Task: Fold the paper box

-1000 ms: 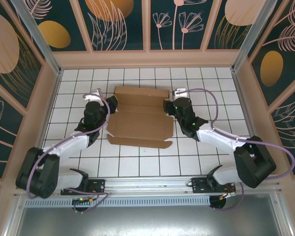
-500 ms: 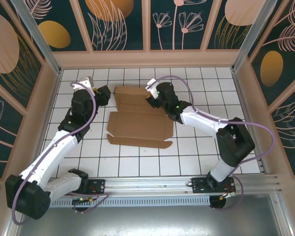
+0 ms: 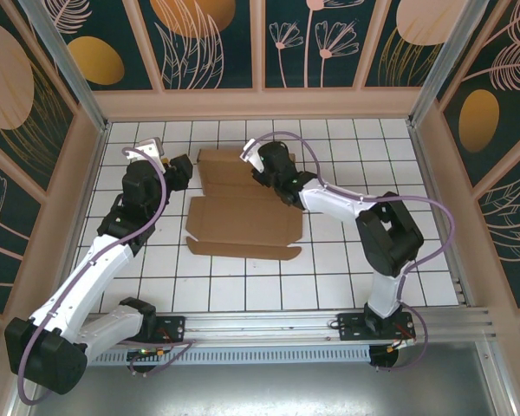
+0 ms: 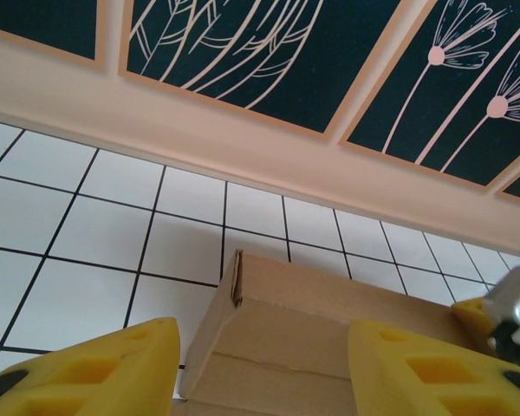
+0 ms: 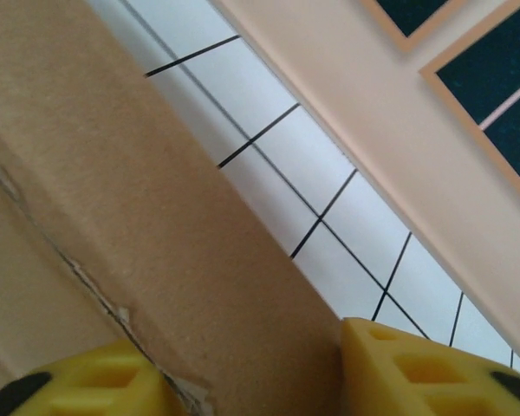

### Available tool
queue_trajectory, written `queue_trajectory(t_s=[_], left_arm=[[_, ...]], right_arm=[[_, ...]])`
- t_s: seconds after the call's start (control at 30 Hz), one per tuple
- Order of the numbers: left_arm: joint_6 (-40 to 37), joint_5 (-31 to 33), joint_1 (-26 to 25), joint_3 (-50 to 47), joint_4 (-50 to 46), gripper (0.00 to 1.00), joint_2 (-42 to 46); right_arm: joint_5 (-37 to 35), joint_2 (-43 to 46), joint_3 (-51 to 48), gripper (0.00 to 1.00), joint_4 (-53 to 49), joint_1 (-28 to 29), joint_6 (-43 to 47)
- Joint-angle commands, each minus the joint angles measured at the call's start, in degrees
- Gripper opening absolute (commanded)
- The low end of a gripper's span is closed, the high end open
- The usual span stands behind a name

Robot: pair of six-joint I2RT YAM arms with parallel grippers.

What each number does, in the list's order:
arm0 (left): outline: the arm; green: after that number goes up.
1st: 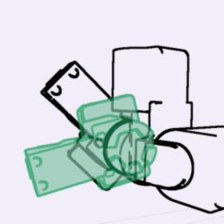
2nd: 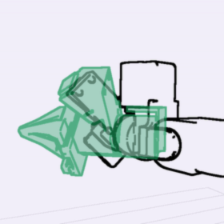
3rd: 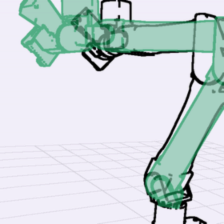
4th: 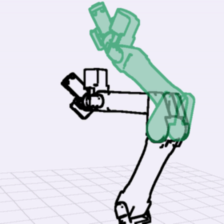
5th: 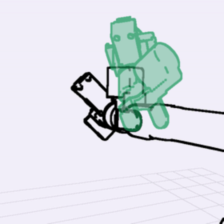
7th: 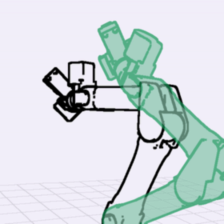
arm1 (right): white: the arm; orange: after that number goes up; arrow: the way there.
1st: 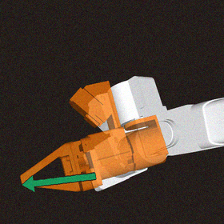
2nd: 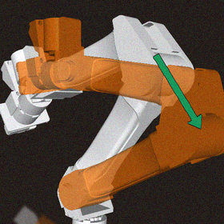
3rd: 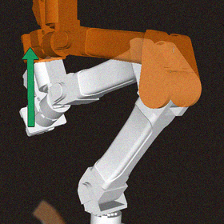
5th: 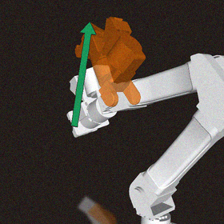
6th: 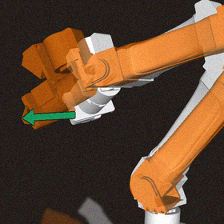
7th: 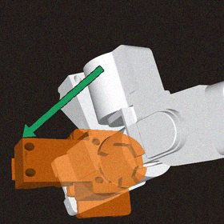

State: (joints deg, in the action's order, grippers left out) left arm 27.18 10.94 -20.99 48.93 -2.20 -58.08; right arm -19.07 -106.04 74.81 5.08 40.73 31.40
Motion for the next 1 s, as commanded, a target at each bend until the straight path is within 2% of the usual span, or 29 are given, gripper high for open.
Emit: queue_trajectory(t_s=[0.0, 0.17, 0.3, 0.4, 0.47, 0.57, 0.63, 0.77, 0.83, 0.9, 0.97], left_arm=[[-0.92, -0.30, 0.14, 0.26, -0.44, 0.53, 1.69], [-0.81, -0.39, 0.11, -0.23, -0.52, 0.53, 2.20], [-0.72, -0.86, 0.16, -0.25, -0.26, 0.53, 2.02], [-0.55, -1.27, 0.10, -0.23, 0.06, 0.53, 2.10], [-0.31, -1.52, 0.16, -0.24, 0.17, 0.53, 2.19], [-0.07, -2.30, 0.15, -0.04, 0.26, 0.53, 2.49], [0.15, -2.58, 0.14, 0.02, 0.26, 0.53, 2.87], [0.81, -3.28, 0.16, -0.65, 0.94, 0.54, 3.59], [0.99, -3.62, 0.16, -0.74, 0.97, 0.54, 3.77], [1.19, -3.67, 0.18, -0.83, 0.97, 0.54, 3.92], [1.33, -3.61, 0.11, -0.86, 1.05, 0.54, 4.03]], right_arm=[[3.05, -4.08, 4.96, 0.37, -4.43, -3.16, -1.78], [15.50, -11.31, 15.80, 0.26, -16.30, -9.02, -8.21], [23.86, -17.11, 23.52, 0.26, -24.85, -14.47, -13.28], [28.41, -18.67, 24.31, 0.26, -27.08, -17.06, -16.81], [31.25, -18.62, 22.76, 0.28, -27.42, -18.33, -19.40], [31.52, -16.55, 18.20, 0.30, -26.64, -18.80, -23.35], [30.81, -14.75, 14.99, 0.32, -26.53, -18.91, -29.42], [33.70, -10.70, 6.90, 0.36, -25.41, -18.73, -43.78], [33.52, -5.45, -1.07, 0.46, -19.90, -16.91, -51.04], [30.43, 0.48, -8.35, 0.55, -14.63, -14.72, -60.65], [29.75, 6.22, -15.08, 0.59, -8.30, -11.59, -69.82]])
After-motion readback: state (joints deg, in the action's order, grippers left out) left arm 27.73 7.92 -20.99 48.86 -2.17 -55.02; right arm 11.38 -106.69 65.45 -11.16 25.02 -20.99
